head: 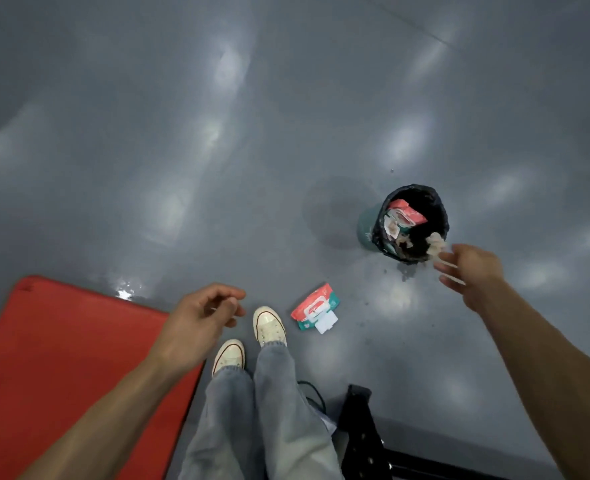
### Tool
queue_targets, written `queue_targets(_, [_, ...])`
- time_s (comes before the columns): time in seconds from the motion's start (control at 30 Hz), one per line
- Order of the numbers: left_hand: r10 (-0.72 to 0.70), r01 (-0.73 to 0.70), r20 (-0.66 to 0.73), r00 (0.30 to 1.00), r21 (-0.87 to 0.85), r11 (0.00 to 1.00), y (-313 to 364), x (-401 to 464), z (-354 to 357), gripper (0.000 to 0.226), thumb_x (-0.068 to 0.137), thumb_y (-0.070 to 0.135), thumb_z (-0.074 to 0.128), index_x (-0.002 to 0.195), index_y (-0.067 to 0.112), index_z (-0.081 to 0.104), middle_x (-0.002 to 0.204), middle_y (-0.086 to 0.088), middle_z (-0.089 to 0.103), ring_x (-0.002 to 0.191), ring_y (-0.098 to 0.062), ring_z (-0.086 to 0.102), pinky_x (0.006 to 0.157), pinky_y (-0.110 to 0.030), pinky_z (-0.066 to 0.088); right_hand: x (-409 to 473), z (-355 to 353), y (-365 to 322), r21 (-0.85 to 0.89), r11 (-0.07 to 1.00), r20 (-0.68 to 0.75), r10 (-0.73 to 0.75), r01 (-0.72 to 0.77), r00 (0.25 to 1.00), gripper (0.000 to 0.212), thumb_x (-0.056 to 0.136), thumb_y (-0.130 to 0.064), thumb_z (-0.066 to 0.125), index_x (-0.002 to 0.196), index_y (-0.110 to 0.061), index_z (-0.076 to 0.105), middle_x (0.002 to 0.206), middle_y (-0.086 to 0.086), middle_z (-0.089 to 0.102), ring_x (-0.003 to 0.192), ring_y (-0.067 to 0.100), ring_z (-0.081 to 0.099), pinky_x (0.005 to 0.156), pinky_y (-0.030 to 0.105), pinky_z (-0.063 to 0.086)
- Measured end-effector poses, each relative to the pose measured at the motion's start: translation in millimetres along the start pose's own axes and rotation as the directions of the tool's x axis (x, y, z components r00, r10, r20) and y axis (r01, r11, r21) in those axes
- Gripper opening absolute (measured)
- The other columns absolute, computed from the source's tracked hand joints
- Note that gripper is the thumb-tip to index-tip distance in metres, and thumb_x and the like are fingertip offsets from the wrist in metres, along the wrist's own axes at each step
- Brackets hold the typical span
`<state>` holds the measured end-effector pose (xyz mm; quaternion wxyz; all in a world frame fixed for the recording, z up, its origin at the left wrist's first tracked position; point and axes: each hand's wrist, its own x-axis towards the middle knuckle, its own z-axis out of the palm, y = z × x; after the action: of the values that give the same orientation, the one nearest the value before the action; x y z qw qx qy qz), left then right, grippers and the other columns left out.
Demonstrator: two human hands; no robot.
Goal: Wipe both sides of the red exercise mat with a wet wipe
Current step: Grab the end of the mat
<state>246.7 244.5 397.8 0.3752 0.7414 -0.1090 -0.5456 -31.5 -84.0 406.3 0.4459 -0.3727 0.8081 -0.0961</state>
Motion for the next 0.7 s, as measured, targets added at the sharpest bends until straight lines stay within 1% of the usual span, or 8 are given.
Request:
queue_targets(0.1, [-0.067,0.06,-0.071,0.995,-0.099,0.993,-13,1,-9,0.02,0.102,0.008,0.057,0.102,0.02,0.073,0.088,-0.001,0.077,0.071,-0.006,0.069,0.064,-0.013,0.05,14,4,-17,-0.067,0.997,-0.021,0.022,-0.023,1.0,0.026,0.101,-0.025,0.053,0.125,-0.016,0.059,0.121,0.009,0.063,0.098,0.03,0.068,0.09,0.045,0.053])
queue_targets(0.17, [-0.116,0.097,-0.103,0.988,-0.173,0.98,-23,-1,-16,0.021,0.102,0.006,0.057,0.1,0.019,0.073,0.087,-0.003,0.077,0.071,-0.007,0.069,0.069,-0.019,0.052,11,22,-22,-0.201,0.979,0.031,0.031,-0.024,0.999,0.029,0.101,-0.025,0.054,0.126,-0.011,0.061,0.115,0.009,0.066,0.094,0.029,0.068,0.085,0.043,0.052])
queue_targets(0.23, [-0.162,0.128,-0.126,0.979,-0.241,0.962,-34,-3,-24,0.021,0.102,0.006,0.057,0.101,0.019,0.073,0.086,-0.001,0.077,0.073,-0.01,0.069,0.072,-0.028,0.051,0,56,-22,-0.341,0.939,0.142,0.005,0.044,0.99,0.027,0.099,-0.02,0.055,0.121,-0.008,0.065,0.105,0.008,0.071,0.086,0.027,0.067,0.075,0.036,0.048])
queue_targets(0.3, [-0.201,0.149,-0.146,0.969,-0.304,0.941,-43,-8,-31,0.019,0.102,0.007,0.057,0.102,0.018,0.073,0.084,0.002,0.077,0.07,-0.007,0.067,0.069,-0.023,0.05,-20,103,-18,-0.443,0.884,0.286,-0.016,0.147,0.958,0.028,0.1,-0.018,0.055,0.12,-0.004,0.067,0.094,0.008,0.074,0.077,0.025,0.068,0.069,0.032,0.046])
queue_targets(0.4, [-0.223,0.108,-0.227,0.948,-0.432,0.895,-54,-20,-53,0.018,0.103,0.006,0.055,0.104,0.014,0.071,0.083,0.0,0.075,0.064,-0.002,0.064,0.06,-0.011,0.046,-75,195,-10,-0.532,0.779,0.54,0.009,0.333,0.841,0.032,0.106,-0.026,0.048,0.114,-0.003,0.068,0.086,0.006,0.076,0.075,0.024,0.071,0.071,0.032,0.049])
queue_targets(0.5, [-0.259,0.034,-0.31,0.915,-0.579,0.814,-73,-34,-85,0.018,0.104,0.005,0.053,0.101,0.012,0.069,0.085,-0.005,0.072,0.062,0.003,0.062,0.06,-0.009,0.045,-153,290,-2,-0.548,0.671,0.729,0.091,0.499,0.679,0.041,0.109,-0.036,0.039,0.114,-0.008,0.069,0.09,0.005,0.078,0.077,0.023,0.072,0.07,0.032,0.051])
queue_targets(0.6, [-0.294,-0.057,-0.397,0.87,-0.672,0.739,-105,-54,-119,0.019,0.105,0.005,0.051,0.101,0.012,0.068,0.086,-0.008,0.072,0.064,-0.002,0.062,0.06,-0.01,0.045,-243,367,10,-0.495,0.6,0.842,0.153,0.629,0.517,0.051,0.109,-0.046,0.03,0.113,-0.012,0.069,0.093,0.006,0.078,0.075,0.022,0.071,0.065,0.028,0.05])
queue_targets(0.7, [-0.358,-0.136,-0.472,0.806,-0.736,0.663,-144,-88,-155,0.02,0.104,0.003,0.051,0.1,0.013,0.068,0.083,-0.004,0.071,0.06,-0.002,0.062,0.058,-0.011,0.045,-328,429,34,-0.443,0.498,0.896,0.211,0.745,0.391,0.058,0.108,-0.052,0.025,0.113,-0.015,0.069,0.099,0.009,0.078,0.081,0.024,0.073,0.07,0.031,0.052])
